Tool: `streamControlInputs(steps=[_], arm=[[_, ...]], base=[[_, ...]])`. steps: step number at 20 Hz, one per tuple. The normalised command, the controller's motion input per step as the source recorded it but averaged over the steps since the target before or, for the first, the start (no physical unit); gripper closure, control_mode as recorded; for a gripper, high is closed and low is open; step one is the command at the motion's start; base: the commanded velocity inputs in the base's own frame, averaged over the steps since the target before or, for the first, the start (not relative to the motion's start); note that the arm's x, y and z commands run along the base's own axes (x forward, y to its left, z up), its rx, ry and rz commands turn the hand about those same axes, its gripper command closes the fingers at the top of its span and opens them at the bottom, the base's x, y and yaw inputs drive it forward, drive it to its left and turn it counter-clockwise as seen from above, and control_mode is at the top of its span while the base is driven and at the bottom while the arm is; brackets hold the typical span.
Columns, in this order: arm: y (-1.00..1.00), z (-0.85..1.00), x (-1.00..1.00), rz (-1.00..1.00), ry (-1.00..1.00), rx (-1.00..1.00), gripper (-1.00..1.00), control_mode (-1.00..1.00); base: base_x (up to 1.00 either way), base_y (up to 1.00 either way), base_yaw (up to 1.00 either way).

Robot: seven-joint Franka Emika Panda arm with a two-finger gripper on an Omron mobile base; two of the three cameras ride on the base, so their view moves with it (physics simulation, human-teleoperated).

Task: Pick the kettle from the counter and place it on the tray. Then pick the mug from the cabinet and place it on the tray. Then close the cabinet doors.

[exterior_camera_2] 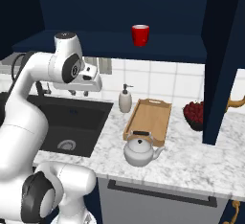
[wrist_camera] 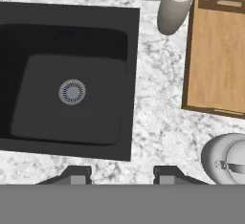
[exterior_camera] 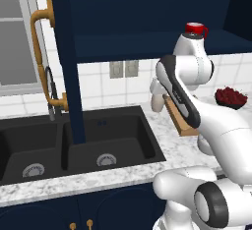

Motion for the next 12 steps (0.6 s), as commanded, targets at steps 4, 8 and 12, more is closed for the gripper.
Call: streamControlInputs(steps=[4, 8, 12], arm=[[-0.03, 0.0, -0.22, -0.02, -0.1, 0.0, -1.0, -1.0], [-0.37, -0.12, -0.82, -0.28, -0.23, 0.06, -1.0, -1.0], [-0.64, -0.16, -0.71, -0.45, -0.03, 0.15, -1.0, -1.0]], base=[[0.0, 0.0, 0.0], [0.0, 0.0, 0.0], [0.0, 0.0, 0.0]])
